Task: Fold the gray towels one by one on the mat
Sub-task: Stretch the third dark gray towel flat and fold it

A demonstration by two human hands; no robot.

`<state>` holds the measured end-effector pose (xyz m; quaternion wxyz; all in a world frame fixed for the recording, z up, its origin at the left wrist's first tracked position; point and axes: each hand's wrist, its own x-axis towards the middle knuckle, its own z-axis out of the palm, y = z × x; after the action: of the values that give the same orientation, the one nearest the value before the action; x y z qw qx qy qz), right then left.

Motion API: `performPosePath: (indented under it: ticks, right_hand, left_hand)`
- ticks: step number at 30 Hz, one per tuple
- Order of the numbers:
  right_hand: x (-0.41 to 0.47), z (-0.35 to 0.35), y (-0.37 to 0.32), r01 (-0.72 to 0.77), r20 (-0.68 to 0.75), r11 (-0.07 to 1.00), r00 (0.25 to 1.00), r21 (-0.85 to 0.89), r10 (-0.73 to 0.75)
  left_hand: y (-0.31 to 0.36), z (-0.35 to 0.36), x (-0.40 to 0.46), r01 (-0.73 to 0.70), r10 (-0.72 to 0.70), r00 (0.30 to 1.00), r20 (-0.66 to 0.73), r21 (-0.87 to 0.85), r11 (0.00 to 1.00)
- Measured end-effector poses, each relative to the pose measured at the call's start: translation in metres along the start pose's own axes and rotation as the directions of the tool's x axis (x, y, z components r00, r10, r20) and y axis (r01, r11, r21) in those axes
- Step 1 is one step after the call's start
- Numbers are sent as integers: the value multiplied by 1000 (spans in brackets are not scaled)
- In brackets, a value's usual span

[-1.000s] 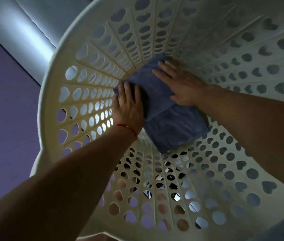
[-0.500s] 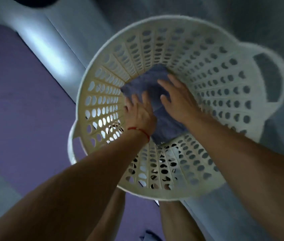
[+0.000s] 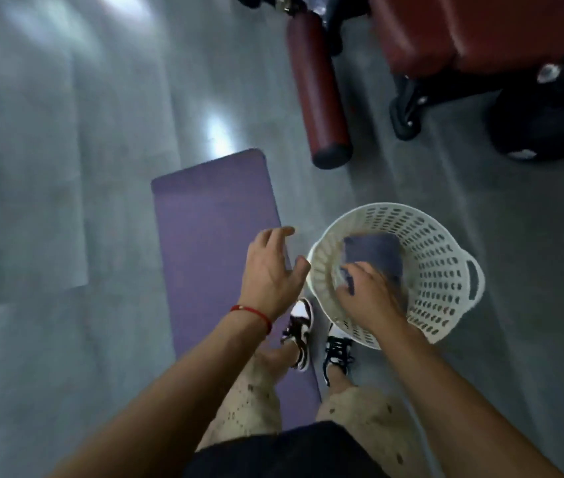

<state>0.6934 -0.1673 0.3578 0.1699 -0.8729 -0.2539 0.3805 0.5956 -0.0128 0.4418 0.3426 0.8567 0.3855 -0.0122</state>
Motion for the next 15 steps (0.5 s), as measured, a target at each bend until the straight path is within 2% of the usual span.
performPosePath:
  ticks: [4, 9, 12, 15]
  right_hand:
    - [-27, 17, -97, 185, 68, 975, 982, -121, -178]
    - [-38, 77, -224, 467, 206, 854, 881, -230, -426]
    - [-42, 126, -294, 555, 281, 782, 828, -284, -486]
    - [-41, 177, -356, 604, 314, 718, 795, -345, -518]
  left_hand:
    - [-53, -99, -35, 122, -123, 974, -190, -14, 992]
    - [-151, -189, -83, 311, -340, 851, -401, -137, 940]
    - [-222, -227, -109, 374, -435, 766, -473, -223, 900]
    - [-301, -257, -124, 390, -478, 734, -484, -275, 879]
